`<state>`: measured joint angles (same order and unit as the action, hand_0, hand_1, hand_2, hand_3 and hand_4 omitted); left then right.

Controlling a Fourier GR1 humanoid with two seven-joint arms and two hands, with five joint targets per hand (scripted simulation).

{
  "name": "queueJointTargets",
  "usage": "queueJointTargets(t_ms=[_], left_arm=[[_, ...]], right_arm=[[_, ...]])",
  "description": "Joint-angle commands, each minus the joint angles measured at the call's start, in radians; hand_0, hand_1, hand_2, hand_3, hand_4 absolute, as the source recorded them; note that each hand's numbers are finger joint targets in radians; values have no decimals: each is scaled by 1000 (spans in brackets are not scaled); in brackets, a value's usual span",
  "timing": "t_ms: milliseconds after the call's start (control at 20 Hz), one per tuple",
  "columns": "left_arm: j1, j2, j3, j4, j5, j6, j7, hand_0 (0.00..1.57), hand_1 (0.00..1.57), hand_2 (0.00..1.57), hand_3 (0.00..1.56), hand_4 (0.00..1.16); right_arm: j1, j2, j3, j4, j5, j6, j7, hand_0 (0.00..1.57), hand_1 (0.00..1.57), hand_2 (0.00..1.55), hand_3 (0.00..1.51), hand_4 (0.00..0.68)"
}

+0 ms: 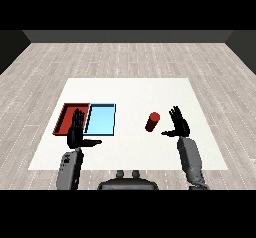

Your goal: Pick the red can and put it in the red box

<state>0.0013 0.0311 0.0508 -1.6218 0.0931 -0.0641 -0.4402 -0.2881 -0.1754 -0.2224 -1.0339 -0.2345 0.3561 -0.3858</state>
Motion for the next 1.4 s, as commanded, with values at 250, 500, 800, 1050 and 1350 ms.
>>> queueJointTargets(t_ms=[250, 500, 800, 1050, 1350], left_arm=[[-14, 41, 32, -22, 51, -48, 37, 0, 0, 0, 0, 0], [37, -28, -38, -22, -36, 14, -42, 0, 0, 0, 0, 0], [-7, 10, 9, -19, 26, -20, 19, 0, 0, 0, 0, 0], [12, 46, 57, -10, 75, -70, -12, 0, 0, 0, 0, 0], [23, 30, 33, -65, 80, -65, 28, 0, 0, 0, 0, 0]], right_arm=[[-67, 26, 10, 153, -13, 18, -67, 0, 0, 0, 0, 0], [-67, 62, 39, 181, 13, -29, -83, 0, 0, 0, 0, 0], [-107, 78, 53, 192, -2, -50, -66, 0, 0, 0, 0, 0], [-122, 82, 47, 170, -45, -43, -15, 0, 0, 0, 0, 0], [-171, 110, 67, 278, 3, -107, -58, 0, 0, 0, 0, 0]])
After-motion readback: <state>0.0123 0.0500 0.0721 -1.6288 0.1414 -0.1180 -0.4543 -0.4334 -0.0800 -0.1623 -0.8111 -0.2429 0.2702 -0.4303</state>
